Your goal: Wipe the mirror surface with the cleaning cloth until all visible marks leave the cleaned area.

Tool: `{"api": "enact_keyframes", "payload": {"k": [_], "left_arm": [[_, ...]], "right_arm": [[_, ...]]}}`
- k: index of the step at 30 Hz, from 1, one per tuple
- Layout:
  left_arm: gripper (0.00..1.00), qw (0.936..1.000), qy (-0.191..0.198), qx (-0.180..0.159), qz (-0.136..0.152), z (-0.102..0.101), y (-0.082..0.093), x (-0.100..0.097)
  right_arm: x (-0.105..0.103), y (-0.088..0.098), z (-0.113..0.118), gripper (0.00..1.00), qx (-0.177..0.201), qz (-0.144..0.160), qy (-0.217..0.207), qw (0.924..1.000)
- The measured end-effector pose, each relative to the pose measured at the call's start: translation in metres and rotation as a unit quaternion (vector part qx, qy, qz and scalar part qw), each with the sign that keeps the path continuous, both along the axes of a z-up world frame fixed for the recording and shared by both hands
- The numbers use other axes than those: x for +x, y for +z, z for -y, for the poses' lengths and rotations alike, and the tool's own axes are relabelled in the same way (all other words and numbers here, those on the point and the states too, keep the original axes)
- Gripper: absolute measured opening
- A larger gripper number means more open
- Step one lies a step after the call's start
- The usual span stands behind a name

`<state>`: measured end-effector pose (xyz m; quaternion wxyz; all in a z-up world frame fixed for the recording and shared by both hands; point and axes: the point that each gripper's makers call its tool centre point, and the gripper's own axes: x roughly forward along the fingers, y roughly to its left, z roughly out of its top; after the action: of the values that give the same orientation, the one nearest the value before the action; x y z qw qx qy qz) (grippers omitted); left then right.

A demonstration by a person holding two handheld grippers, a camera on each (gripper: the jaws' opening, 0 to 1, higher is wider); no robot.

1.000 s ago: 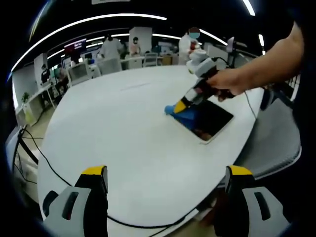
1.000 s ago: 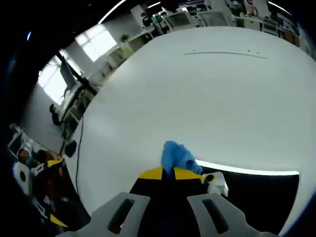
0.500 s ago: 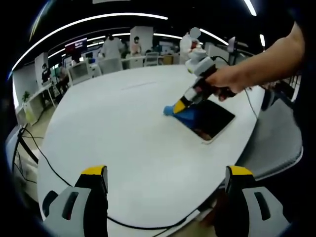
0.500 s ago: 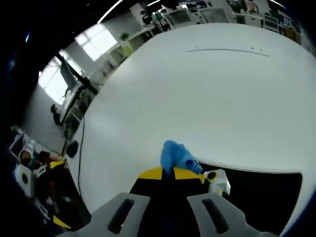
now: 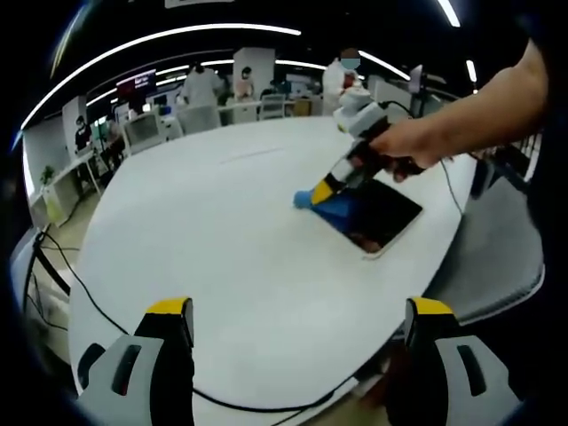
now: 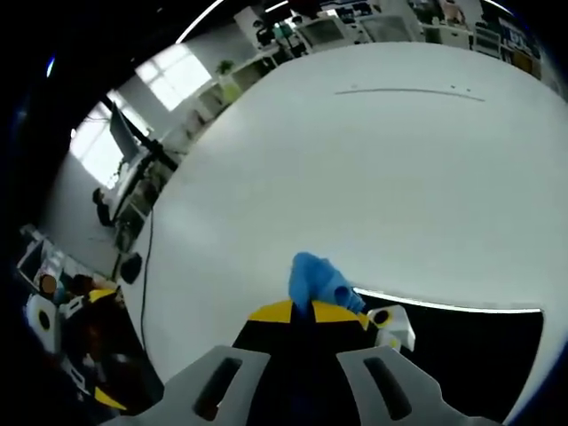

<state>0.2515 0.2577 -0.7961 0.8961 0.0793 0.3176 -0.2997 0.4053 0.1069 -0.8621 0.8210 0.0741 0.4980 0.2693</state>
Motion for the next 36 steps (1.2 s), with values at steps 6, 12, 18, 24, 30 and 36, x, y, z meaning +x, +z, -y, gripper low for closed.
{"api": "enact_keyframes", "payload": {"k": [6,12,18,24,30,36], "left_arm": [[0.99,1.0,0.001,0.001,0.004,0.001,0.002,0.003],[0.99,0.9999,0.003,0.0,0.011,0.003,0.006,0.007],[0.99,0.9999,0.004,0.001,0.014,0.005,0.007,0.005],[0.99,0.9998,0.005,0.002,0.017,0.006,0.008,0.005],[0.99,0.9998,-0.001,0.003,0.019,0.012,0.008,0.004],[0.99,0.9998,-0.001,0.003,0.019,0.014,0.008,0.001]], "right_arm": [[-0.01,0.0,0.0,0.01,-0.001,0.0,0.004,1.0],[-0.022,0.001,0.002,0.01,0.003,-0.006,0.005,1.0],[-0.029,0.0,0.003,0.01,0.009,-0.009,0.002,0.9999],[-0.041,0.001,0.003,0.01,0.013,-0.017,0.005,0.9998],[-0.048,0.0,0.002,0.01,0.017,-0.029,0.011,0.9994],[-0.054,0.001,0.002,0.01,0.02,-0.039,0.012,0.9989]]}}
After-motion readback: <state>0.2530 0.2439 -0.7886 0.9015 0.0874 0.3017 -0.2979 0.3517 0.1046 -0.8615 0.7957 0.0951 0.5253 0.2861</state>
